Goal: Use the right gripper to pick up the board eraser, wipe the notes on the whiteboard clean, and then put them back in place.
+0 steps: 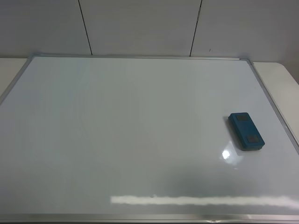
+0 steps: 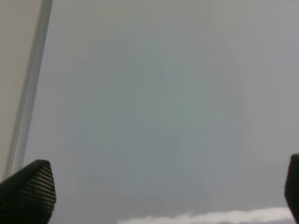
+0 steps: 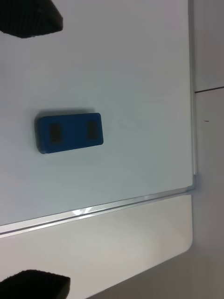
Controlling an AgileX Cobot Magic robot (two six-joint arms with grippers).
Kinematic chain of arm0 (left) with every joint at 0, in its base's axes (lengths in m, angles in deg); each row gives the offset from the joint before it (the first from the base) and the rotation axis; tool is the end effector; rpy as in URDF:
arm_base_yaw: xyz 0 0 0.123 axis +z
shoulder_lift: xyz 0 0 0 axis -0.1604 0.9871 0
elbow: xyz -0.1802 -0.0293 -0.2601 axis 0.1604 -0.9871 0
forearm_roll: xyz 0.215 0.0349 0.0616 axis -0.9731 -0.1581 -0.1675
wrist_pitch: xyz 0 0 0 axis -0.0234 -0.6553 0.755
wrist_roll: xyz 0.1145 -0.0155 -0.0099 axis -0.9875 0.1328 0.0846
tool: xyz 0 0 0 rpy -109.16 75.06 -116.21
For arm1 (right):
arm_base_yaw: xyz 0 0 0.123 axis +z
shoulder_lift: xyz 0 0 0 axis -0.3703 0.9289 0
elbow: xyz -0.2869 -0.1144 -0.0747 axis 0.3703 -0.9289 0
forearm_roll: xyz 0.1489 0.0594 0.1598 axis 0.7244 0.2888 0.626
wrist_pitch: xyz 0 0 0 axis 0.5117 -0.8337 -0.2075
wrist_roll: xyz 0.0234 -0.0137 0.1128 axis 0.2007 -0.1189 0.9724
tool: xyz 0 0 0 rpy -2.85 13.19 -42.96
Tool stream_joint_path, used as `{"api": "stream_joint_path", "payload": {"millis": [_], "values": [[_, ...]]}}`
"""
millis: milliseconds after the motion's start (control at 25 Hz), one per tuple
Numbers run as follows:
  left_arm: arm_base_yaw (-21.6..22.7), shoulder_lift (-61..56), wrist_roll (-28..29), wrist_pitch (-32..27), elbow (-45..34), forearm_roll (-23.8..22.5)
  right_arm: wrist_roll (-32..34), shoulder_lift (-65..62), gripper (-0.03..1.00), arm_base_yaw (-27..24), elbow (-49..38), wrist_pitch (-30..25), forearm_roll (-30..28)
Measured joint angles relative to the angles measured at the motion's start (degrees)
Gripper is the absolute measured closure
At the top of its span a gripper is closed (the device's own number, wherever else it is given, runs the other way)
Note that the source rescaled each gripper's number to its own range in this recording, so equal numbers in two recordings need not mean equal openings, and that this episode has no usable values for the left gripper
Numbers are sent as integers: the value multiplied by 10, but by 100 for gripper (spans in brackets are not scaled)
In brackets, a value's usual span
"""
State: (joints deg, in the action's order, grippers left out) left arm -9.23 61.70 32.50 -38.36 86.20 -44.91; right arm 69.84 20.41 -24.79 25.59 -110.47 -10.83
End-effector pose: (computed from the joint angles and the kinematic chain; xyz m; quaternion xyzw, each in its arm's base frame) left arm -0.0393 -0.0090 0.2554 0.0212 0.8489 -0.0321 0.5271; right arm -0.0629 0.0119 0.2899 -0.0211 0.8309 0.0005 0.5560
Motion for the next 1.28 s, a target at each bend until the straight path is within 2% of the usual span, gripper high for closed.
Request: {"api": "stream_joint_path", "payload": {"millis": [320,520,1280], "values": [[0,0,0,0,0,0,11,1,-3,0,-103,43,8],[0,0,0,0,0,0,50,1,-3,0,-103,51,-15],[0,0,0,0,0,0,54,1,-3,0,-103,51,-23]]}}
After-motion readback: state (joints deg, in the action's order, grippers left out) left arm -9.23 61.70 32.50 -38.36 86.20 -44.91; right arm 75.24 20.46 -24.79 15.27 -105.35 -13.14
